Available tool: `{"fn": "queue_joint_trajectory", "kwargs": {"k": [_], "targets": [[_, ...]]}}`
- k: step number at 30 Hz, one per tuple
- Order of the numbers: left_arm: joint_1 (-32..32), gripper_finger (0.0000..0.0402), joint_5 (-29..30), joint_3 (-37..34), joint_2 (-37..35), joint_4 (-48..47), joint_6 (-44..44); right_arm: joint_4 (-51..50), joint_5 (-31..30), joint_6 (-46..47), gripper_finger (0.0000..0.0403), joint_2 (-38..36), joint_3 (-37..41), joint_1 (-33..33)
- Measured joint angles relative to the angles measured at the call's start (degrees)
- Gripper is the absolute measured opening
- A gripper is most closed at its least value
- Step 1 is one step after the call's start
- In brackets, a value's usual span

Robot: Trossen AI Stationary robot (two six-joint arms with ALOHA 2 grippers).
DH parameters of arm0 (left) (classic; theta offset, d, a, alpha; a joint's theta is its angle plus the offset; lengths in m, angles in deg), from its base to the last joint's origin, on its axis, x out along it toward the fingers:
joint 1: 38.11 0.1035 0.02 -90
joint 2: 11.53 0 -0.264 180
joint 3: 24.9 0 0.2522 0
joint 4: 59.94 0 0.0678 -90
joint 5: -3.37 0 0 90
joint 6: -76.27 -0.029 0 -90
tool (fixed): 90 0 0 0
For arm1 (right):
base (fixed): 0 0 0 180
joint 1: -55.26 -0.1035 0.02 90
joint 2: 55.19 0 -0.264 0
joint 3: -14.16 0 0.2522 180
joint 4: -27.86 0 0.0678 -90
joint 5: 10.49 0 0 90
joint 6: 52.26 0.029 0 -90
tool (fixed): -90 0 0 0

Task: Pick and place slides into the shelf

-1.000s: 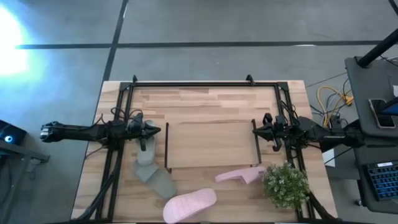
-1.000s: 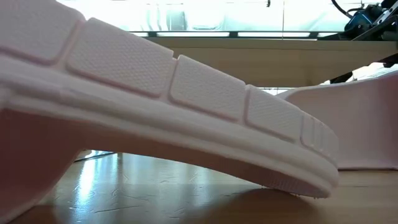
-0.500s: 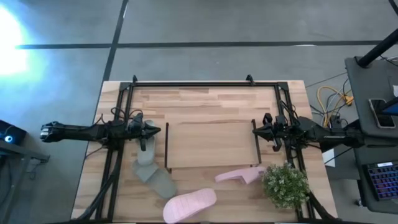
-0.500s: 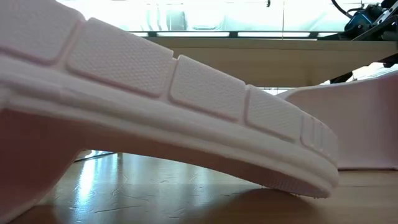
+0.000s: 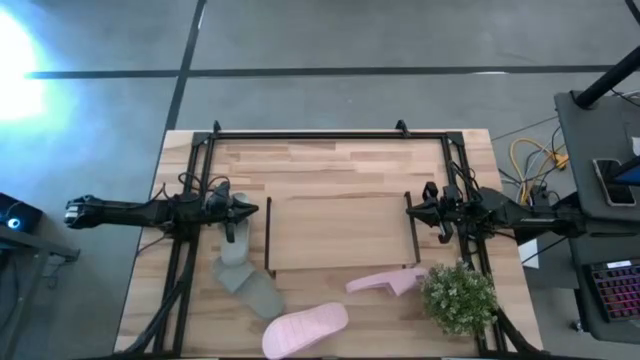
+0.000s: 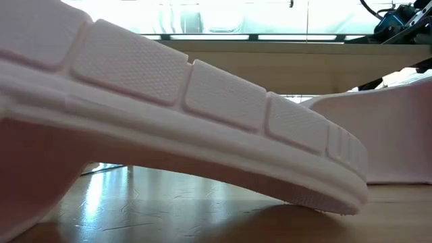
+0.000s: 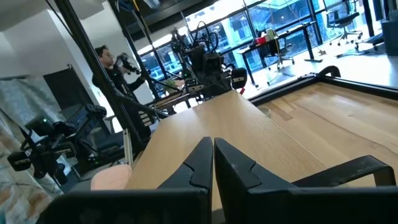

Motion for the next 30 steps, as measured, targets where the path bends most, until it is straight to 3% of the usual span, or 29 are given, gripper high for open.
{"fn": "queue_joint_trajectory", "kwargs": {"k": [3,8,17,25,30], "targets": [[0.0,0.0,0.0,0.0,0.0,0.0,0.0,1.5,-1.2,-0.1,0.0009,0.0,0.0,0.0],[0.0,0.0,0.0,0.0,0.0,0.0,0.0,12.5,-11.7,6.4,0.0009,0.3,0.0,0.0],[0.0,0.0,0.0,0.0,0.0,0.0,0.0,26.1,-12.1,19.7,0.0009,0.2,0.0,0.0],[0.0,0.0,0.0,0.0,0.0,0.0,0.0,33.3,-21.0,16.1,0.0009,0.3,0.0,0.0],[0.0,0.0,0.7,0.0,0.0,0.0,0.0,33.7,-20.2,21.2,0.0009,0.5,0.0,0.0]]}}
